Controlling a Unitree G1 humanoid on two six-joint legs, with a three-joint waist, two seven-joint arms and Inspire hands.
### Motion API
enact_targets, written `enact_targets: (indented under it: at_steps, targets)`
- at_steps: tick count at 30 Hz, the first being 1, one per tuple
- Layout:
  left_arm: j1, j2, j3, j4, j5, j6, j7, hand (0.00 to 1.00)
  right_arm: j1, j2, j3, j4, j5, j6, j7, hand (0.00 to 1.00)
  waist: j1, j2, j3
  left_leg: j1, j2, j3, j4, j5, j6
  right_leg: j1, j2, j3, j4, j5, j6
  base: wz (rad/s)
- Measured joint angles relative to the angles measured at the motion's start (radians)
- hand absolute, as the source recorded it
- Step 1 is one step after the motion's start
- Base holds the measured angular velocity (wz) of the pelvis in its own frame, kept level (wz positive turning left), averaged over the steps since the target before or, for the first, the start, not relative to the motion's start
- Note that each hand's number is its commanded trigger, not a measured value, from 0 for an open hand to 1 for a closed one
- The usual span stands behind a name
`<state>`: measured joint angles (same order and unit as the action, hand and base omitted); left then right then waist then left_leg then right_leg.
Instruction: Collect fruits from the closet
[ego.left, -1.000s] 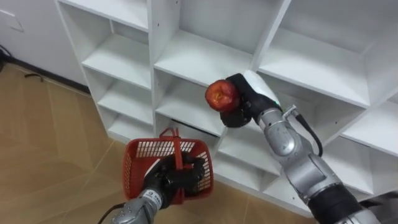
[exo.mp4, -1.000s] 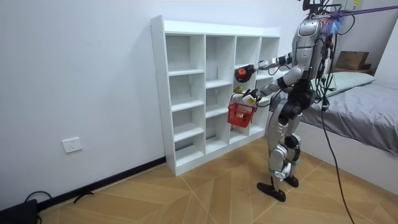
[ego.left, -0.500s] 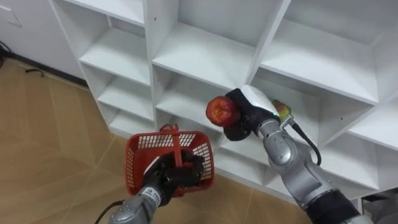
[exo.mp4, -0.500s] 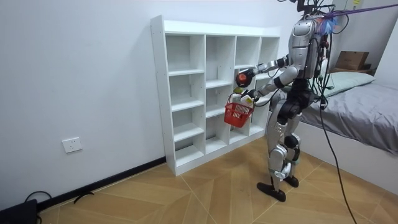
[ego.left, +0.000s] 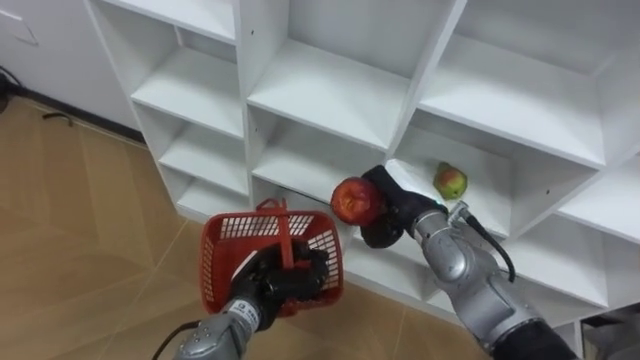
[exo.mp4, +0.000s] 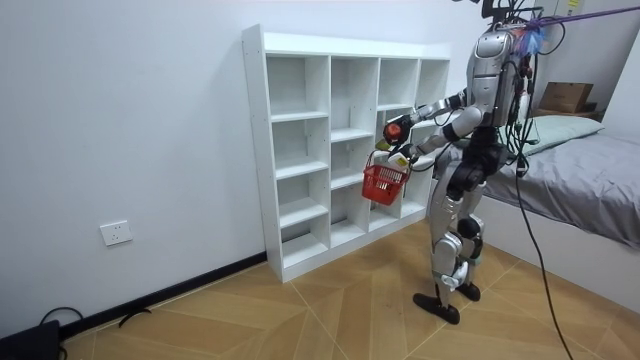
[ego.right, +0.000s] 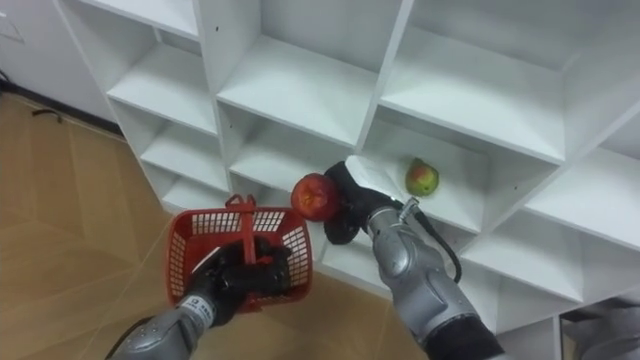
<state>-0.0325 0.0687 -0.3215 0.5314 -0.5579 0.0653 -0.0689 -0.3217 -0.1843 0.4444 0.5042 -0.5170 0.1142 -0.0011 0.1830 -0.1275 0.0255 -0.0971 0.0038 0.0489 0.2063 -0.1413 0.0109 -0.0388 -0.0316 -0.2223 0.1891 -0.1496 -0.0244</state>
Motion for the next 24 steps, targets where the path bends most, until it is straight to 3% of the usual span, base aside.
enact_targets:
  at_steps: [4, 13, 19, 24]
  targets:
    - [0.000, 0.000, -0.001, 0.000, 0.000, 0.000, 0.000, 1.00, 0.001, 0.023, 0.008, 0.000, -0.001, 0.019, 0.015, 1.00, 0.001, 0.001, -0.0006, -0.002, 0.000, -0.001, 0.000, 0.000, 0.000, -0.001, 0.000, -0.001, 0.000, 0.000, 0.000, 0.00]
    - [0.003, -0.008, -0.017, 0.000, 0.000, 0.000, 0.000, 1.00, 0.001, 0.039, 0.008, 0.000, -0.005, 0.019, 0.037, 1.00, 0.014, 0.008, -0.0024, 0.000, 0.000, -0.002, 0.000, 0.000, 0.000, 0.001, 0.001, -0.001, 0.000, 0.000, 0.000, 0.00]
    - [0.003, -0.012, -0.028, 0.000, 0.000, 0.000, -0.001, 1.00, -0.002, 0.084, 0.009, 0.039, -0.036, 0.019, 0.043, 1.00, 0.016, 0.009, -0.0025, -0.004, 0.000, -0.003, -0.001, 0.000, 0.000, -0.001, 0.001, -0.001, -0.001, 0.000, 0.000, 0.00]
    - [0.003, -0.012, -0.036, 0.011, 0.000, 0.000, -0.003, 1.00, -0.004, 0.089, 0.013, 0.042, -0.041, 0.019, 0.048, 1.00, 0.016, 0.009, -0.0021, -0.004, -0.001, -0.003, -0.003, 0.000, 0.000, -0.001, 0.000, -0.002, -0.002, 0.000, 0.000, 0.00]
